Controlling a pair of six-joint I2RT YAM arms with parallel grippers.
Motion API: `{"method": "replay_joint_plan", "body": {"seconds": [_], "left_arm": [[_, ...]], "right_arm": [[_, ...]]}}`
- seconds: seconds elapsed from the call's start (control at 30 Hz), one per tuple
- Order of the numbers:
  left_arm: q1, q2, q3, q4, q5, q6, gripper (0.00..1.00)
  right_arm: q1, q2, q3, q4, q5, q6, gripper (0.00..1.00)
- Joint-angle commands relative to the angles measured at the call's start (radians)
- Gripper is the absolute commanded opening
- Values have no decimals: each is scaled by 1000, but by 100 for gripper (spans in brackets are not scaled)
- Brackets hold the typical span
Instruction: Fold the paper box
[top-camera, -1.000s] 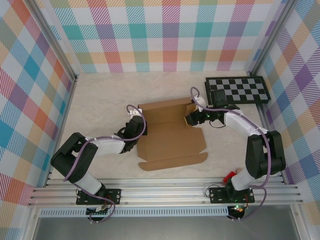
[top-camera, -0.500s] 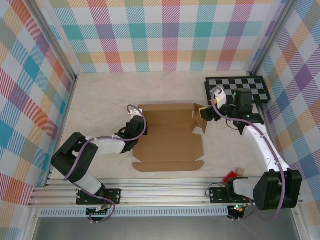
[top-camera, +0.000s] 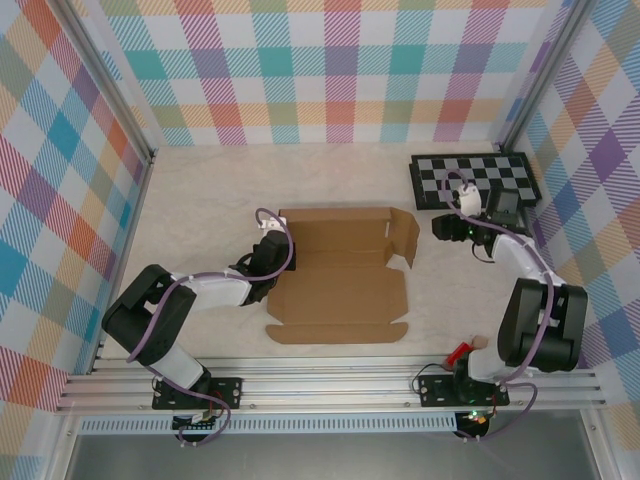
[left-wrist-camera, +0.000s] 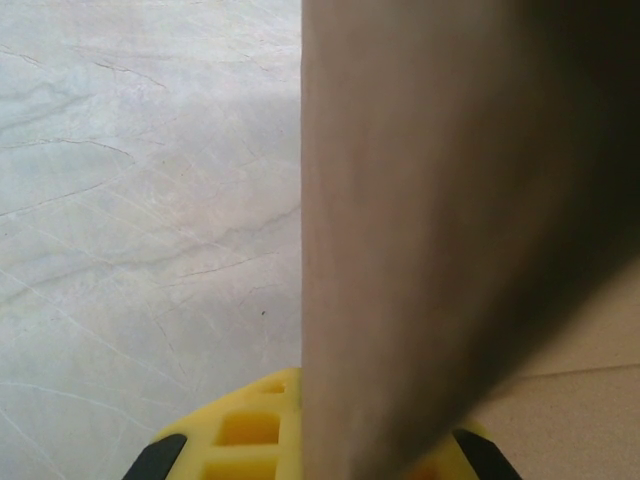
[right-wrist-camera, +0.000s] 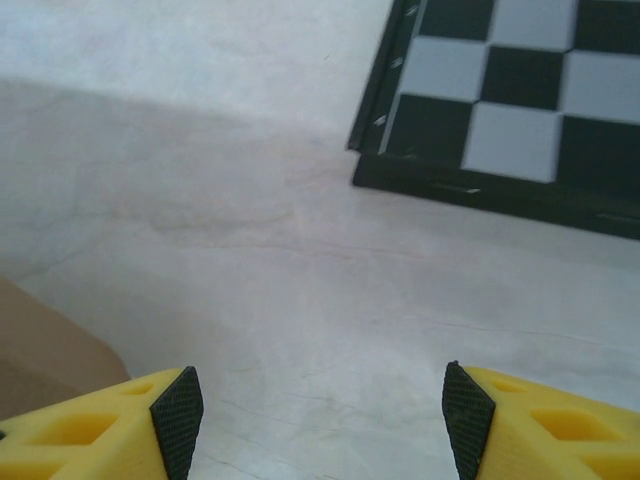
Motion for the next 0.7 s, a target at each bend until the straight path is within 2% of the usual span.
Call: {"method": "replay_joint_plan", "body": {"seconds": [0.0,0.37,0.67], "left_arm": [[-16,8,5,-74,46,14,0],[-16,6,-3,-69,53,6,0],[-16,5,-6,-62,56,0,0]], "right_arm": [[42,16,30,-34,-133,-80,67],[155,36,46,-152,-335,-243,67],[218,47,74,-201,-359,-283,67]]}}
